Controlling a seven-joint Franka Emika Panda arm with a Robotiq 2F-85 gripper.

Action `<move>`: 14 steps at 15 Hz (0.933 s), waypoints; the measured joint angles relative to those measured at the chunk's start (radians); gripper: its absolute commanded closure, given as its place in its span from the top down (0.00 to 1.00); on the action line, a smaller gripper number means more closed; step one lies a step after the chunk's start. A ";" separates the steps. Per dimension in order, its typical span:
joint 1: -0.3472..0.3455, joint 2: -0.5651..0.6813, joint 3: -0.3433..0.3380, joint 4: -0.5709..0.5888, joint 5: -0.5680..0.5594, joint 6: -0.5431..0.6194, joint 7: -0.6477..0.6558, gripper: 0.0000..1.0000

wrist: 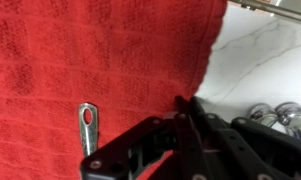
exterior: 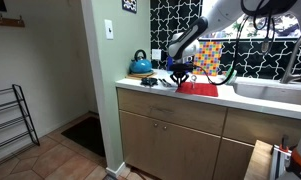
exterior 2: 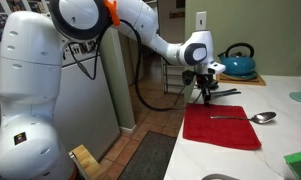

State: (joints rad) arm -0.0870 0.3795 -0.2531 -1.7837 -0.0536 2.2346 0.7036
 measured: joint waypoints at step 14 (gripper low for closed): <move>-0.015 -0.055 -0.028 -0.083 -0.018 0.051 0.005 0.01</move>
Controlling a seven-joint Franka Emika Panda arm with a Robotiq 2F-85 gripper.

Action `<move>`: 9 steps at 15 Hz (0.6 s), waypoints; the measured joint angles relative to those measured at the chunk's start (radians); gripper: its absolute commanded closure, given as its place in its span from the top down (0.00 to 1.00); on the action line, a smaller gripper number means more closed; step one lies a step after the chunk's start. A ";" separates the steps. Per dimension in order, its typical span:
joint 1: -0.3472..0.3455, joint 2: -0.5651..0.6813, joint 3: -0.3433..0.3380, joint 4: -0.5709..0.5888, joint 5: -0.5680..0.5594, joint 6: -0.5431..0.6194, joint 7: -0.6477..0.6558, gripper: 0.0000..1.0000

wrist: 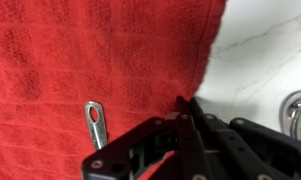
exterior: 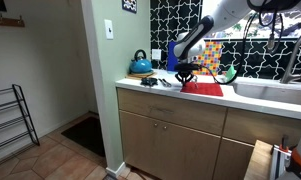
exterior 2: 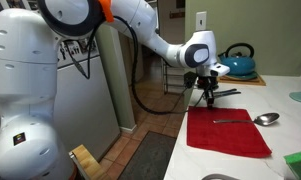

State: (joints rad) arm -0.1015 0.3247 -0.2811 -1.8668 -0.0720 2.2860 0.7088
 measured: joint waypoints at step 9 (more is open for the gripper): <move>-0.033 -0.130 -0.006 -0.151 0.000 0.108 -0.025 0.01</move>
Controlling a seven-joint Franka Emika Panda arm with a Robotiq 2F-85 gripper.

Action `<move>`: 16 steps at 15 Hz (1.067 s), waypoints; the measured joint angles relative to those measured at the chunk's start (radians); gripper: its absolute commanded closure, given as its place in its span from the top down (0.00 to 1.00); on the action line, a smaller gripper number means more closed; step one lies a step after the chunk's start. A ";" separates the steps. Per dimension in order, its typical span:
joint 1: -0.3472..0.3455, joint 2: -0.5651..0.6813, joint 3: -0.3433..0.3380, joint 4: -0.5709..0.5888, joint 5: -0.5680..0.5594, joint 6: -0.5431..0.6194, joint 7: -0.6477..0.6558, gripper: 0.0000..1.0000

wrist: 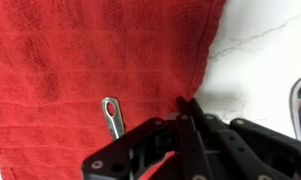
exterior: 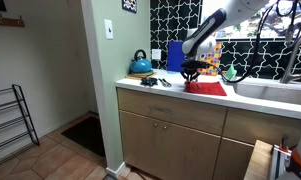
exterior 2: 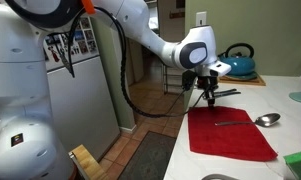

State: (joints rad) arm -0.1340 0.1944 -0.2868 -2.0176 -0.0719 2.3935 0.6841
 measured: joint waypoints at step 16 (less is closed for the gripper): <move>-0.074 -0.134 -0.022 -0.146 -0.047 0.041 0.058 0.01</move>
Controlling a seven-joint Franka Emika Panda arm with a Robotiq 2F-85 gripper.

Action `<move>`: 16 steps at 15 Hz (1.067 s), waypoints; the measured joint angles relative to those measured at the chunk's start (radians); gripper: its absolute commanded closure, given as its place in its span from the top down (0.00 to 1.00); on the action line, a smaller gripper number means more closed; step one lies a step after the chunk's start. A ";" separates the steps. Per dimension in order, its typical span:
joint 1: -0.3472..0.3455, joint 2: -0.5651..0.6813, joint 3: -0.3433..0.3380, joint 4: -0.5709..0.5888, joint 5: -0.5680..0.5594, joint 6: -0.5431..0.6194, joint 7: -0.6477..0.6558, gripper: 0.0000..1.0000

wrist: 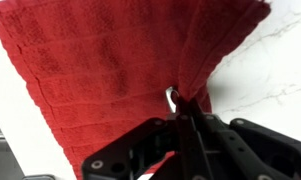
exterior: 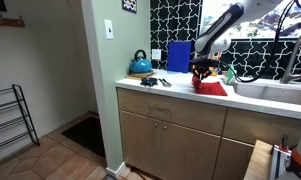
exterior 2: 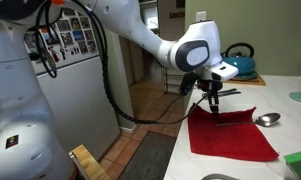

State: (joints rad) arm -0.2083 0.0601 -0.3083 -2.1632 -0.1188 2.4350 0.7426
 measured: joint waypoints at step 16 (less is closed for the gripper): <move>-0.036 -0.007 0.000 -0.044 -0.094 -0.049 0.118 0.01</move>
State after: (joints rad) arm -0.2447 0.0528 -0.3088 -2.2073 -0.2128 2.3864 0.8604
